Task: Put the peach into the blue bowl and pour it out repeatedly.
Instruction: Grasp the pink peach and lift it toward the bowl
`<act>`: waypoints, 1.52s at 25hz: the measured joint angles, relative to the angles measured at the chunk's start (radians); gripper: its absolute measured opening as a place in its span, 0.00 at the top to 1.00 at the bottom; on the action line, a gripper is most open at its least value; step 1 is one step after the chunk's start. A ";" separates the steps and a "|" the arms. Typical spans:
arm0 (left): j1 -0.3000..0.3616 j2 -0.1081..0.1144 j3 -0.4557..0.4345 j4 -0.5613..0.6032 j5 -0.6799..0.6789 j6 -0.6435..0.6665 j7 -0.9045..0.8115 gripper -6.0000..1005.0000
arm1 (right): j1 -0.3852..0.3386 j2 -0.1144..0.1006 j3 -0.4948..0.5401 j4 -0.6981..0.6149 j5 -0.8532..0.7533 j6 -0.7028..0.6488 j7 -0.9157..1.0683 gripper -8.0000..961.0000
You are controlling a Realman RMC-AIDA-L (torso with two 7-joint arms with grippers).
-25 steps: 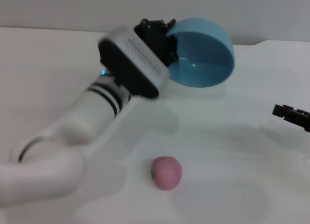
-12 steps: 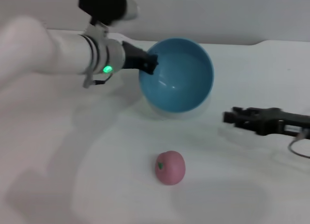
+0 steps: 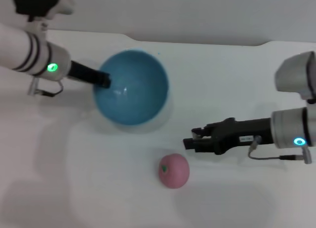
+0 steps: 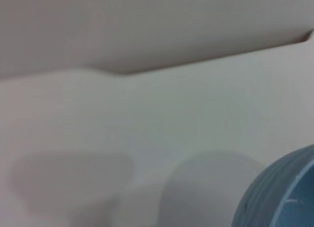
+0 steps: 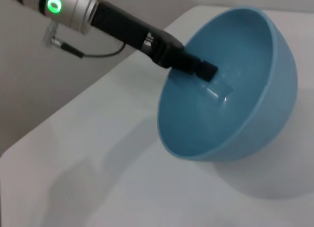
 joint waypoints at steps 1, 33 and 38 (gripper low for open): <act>0.002 0.000 -0.035 0.007 0.016 0.033 -0.008 0.99 | 0.008 0.001 -0.013 0.001 0.001 0.002 0.004 0.56; 0.035 -0.011 -0.158 0.060 0.046 0.105 -0.005 0.99 | 0.012 0.001 -0.488 -0.057 0.184 0.272 0.212 0.79; 0.033 -0.014 -0.123 0.056 0.045 0.105 -0.004 0.99 | -0.073 -0.005 -0.360 -0.096 0.189 0.244 0.175 0.90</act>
